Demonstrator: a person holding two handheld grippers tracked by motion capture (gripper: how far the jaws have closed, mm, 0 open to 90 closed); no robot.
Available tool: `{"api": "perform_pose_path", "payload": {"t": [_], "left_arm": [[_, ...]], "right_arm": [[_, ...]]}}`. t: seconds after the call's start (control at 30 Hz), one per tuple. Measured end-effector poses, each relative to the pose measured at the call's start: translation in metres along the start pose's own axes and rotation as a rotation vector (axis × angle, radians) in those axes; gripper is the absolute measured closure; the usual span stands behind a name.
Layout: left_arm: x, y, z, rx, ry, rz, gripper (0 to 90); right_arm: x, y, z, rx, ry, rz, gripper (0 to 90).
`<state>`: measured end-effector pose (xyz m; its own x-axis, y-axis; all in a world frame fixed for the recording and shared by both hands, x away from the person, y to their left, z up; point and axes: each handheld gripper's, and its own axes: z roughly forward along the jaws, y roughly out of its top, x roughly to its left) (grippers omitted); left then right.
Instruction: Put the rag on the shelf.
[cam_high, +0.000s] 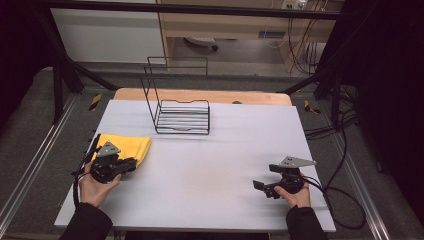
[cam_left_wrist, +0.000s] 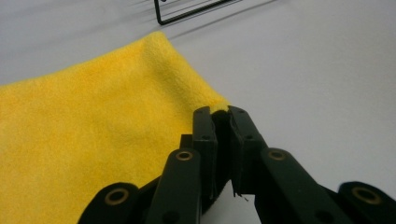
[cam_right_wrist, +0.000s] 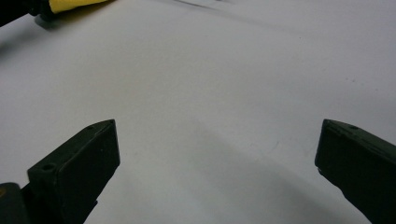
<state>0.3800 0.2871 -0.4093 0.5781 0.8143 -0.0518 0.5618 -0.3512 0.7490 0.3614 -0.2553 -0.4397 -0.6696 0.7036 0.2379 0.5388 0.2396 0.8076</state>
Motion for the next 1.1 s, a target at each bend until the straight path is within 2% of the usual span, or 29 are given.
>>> {"api": "perform_pose_path", "payload": {"t": [0.57,1.1], "left_arm": [[-0.027,0.005,0.005,0.015,-0.031,0.029,82.0],[-0.053,0.009,0.010,0.038,-0.043,0.028,81.9]], "right_arm": [[0.000,0.000,0.001,0.002,-0.002,-0.010,0.5],[0.000,0.000,0.001,0.007,-0.003,-0.009,0.5]]}}
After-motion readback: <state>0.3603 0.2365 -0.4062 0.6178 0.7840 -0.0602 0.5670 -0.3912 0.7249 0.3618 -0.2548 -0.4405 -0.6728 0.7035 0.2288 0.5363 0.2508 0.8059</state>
